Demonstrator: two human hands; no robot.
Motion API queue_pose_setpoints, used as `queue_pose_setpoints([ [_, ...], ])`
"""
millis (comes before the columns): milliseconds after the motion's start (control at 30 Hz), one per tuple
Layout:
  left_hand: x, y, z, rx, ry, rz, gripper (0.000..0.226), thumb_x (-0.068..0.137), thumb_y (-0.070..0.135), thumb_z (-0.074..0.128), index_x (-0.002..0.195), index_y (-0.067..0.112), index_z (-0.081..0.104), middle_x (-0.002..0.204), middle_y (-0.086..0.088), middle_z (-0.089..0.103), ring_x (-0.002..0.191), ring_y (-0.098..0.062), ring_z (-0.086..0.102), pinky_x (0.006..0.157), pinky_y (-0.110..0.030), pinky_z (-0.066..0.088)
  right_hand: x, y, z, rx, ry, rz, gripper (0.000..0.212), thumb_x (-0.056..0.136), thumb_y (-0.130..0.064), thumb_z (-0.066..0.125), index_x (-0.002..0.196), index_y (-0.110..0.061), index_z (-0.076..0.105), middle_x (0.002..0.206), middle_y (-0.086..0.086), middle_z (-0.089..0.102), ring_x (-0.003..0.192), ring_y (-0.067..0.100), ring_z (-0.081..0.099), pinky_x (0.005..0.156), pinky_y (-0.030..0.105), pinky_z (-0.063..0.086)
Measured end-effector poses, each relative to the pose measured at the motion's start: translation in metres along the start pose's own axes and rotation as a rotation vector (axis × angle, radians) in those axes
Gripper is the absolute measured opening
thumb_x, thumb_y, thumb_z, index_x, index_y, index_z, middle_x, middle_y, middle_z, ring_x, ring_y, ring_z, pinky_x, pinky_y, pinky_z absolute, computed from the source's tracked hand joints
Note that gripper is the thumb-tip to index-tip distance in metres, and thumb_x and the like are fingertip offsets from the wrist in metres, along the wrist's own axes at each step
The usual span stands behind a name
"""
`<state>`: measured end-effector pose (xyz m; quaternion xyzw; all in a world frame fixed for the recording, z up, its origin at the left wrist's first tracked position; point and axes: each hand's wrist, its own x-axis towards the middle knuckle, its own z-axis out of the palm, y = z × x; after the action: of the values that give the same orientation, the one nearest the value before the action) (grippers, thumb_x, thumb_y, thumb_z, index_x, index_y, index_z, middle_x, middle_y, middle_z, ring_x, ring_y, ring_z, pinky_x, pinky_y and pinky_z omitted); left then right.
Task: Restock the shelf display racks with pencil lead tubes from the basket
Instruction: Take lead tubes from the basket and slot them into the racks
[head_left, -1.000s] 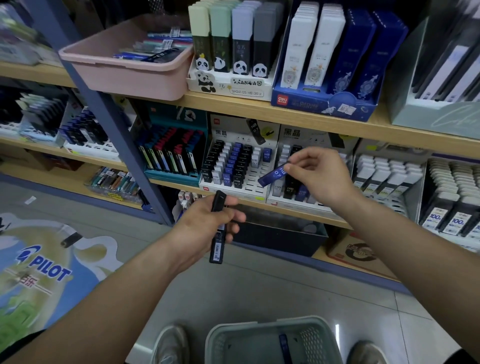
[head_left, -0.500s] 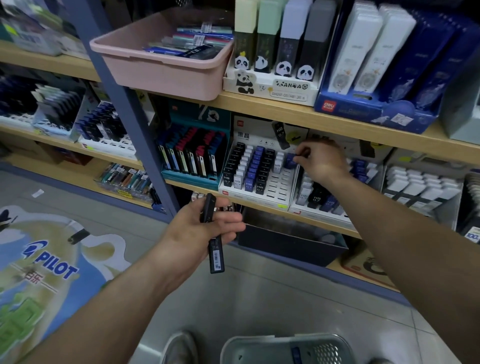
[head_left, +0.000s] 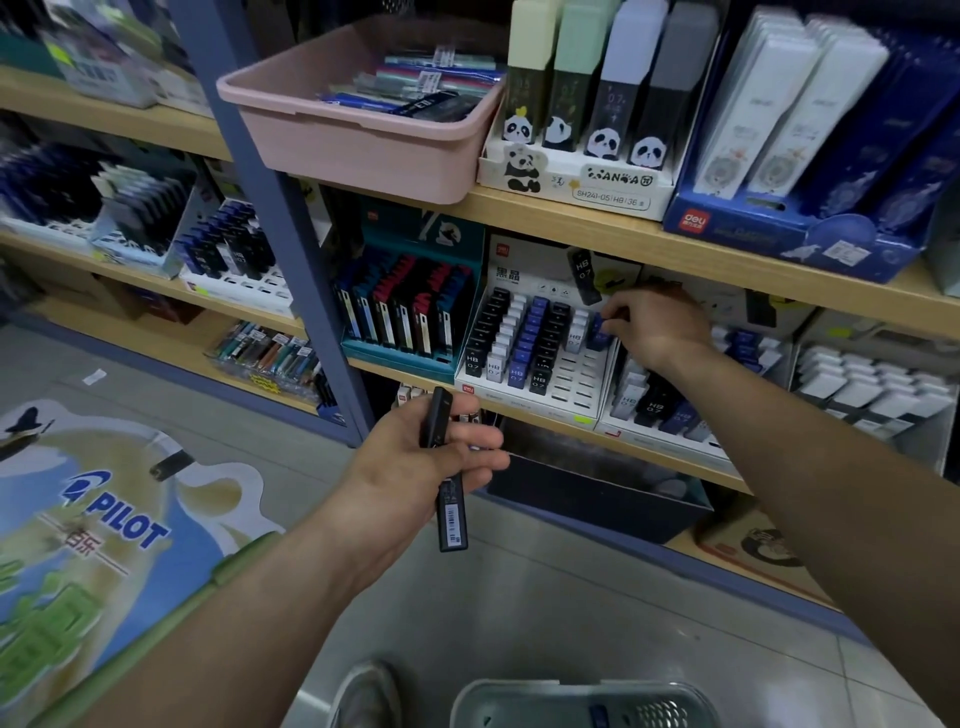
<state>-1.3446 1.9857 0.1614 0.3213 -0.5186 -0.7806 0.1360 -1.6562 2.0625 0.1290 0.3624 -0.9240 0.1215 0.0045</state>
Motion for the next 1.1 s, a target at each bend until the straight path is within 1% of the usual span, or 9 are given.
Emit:
queue_pose_setpoints([
  [67, 0.000, 0.000, -0.001, 0.004, 0.000, 0.002, 0.030, 0.097, -0.009, 0.049, 0.120, 0.007, 0.058, 0.089, -0.009, 0.076, 0.086, -0.024, 0.076, 0.074, -0.028, 0.061, 0.003, -0.001, 0.002, -0.025, 0.022, 0.003, 0.017, 0.098, -0.033, 0.059, 0.111, -0.034, 0.069, 0.124, -0.001, 0.065, 0.113, 0.025, 0.058, 0.079, 0.027, 0.041],
  [267, 0.000, -0.001, -0.003, 0.010, 0.008, 0.002, 0.031, 0.097, -0.011, 0.048, 0.119, 0.008, 0.059, 0.088, -0.009, 0.076, 0.085, -0.024, 0.076, 0.073, -0.027, 0.062, 0.011, 0.002, 0.008, -0.072, 0.028, 0.011, 0.021, 0.097, -0.027, 0.057, 0.109, -0.037, 0.070, 0.130, -0.001, 0.062, 0.117, 0.026, 0.057, 0.090, 0.032, 0.047],
  [467, 0.001, 0.003, 0.001, -0.059, 0.020, 0.009, 0.032, 0.097, -0.011, 0.047, 0.122, 0.005, 0.057, 0.098, -0.015, 0.075, 0.092, -0.025, 0.075, 0.087, -0.036, 0.057, -0.016, -0.005, -0.011, 0.021, 0.035, -0.013, 0.024, 0.099, -0.030, 0.053, 0.118, -0.032, 0.067, 0.117, -0.002, 0.070, 0.102, 0.024, 0.064, 0.083, 0.032, 0.052],
  [533, 0.001, 0.006, 0.006, -0.087, 0.007, 0.022, 0.032, 0.097, -0.011, 0.046, 0.122, 0.006, 0.057, 0.099, -0.014, 0.076, 0.095, -0.025, 0.075, 0.087, -0.035, 0.057, -0.047, -0.019, -0.023, 0.131, 0.077, -0.102, 0.023, 0.098, -0.026, 0.056, 0.117, -0.025, 0.069, 0.110, -0.003, 0.072, 0.094, 0.020, 0.067, 0.082, 0.033, 0.055],
  [633, 0.003, 0.008, 0.017, -0.102, -0.031, 0.057, 0.033, 0.100, -0.011, 0.041, 0.122, 0.008, 0.056, 0.094, -0.009, 0.077, 0.098, -0.024, 0.074, 0.087, -0.034, 0.057, -0.111, -0.048, -0.037, 0.449, -0.064, -0.204, 0.009, 0.096, -0.024, 0.062, 0.101, -0.027, 0.070, 0.092, -0.012, 0.072, 0.080, 0.004, 0.066, 0.075, 0.023, 0.054],
  [700, 0.003, 0.008, 0.026, -0.122, -0.055, 0.079, 0.033, 0.101, -0.010, 0.038, 0.123, 0.009, 0.055, 0.095, -0.008, 0.077, 0.101, -0.024, 0.073, 0.090, -0.036, 0.056, -0.153, -0.064, -0.047, 0.762, -0.218, -0.124, 0.001, 0.094, -0.021, 0.065, 0.094, -0.020, 0.066, 0.081, 0.000, 0.073, 0.071, 0.010, 0.069, 0.066, 0.021, 0.053],
  [800, 0.000, 0.008, 0.044, -0.150, -0.094, 0.107, 0.033, 0.102, -0.010, 0.037, 0.125, 0.007, 0.054, 0.101, -0.013, 0.075, 0.103, -0.024, 0.073, 0.088, -0.037, 0.058, -0.191, -0.074, -0.054, 1.065, -0.376, 0.010, 0.019, 0.089, -0.020, 0.072, 0.096, -0.010, 0.057, 0.081, 0.008, 0.073, 0.070, 0.022, 0.072, 0.061, 0.029, 0.055],
  [933, -0.005, 0.008, 0.065, -0.157, -0.160, 0.109, 0.032, 0.102, -0.009, 0.038, 0.125, 0.007, 0.054, 0.109, -0.016, 0.074, 0.103, -0.026, 0.072, 0.085, -0.039, 0.060, -0.201, -0.072, -0.057, 1.163, -0.348, 0.064, 0.027, 0.082, -0.007, 0.078, 0.098, -0.009, 0.057, 0.072, 0.005, 0.069, 0.071, 0.019, 0.068, 0.066, 0.034, 0.060],
  [1100, -0.006, 0.012, 0.069, -0.087, -0.142, 0.134, 0.026, 0.105, 0.001, 0.041, 0.122, 0.009, 0.058, 0.114, -0.011, 0.073, 0.103, -0.024, 0.072, 0.078, -0.032, 0.060, -0.202, -0.054, -0.065, 1.186, -0.368, 0.033, 0.024, 0.093, 0.001, 0.063, 0.112, -0.012, 0.058, 0.079, 0.005, 0.066, 0.074, 0.023, 0.070, 0.069, 0.036, 0.061],
])
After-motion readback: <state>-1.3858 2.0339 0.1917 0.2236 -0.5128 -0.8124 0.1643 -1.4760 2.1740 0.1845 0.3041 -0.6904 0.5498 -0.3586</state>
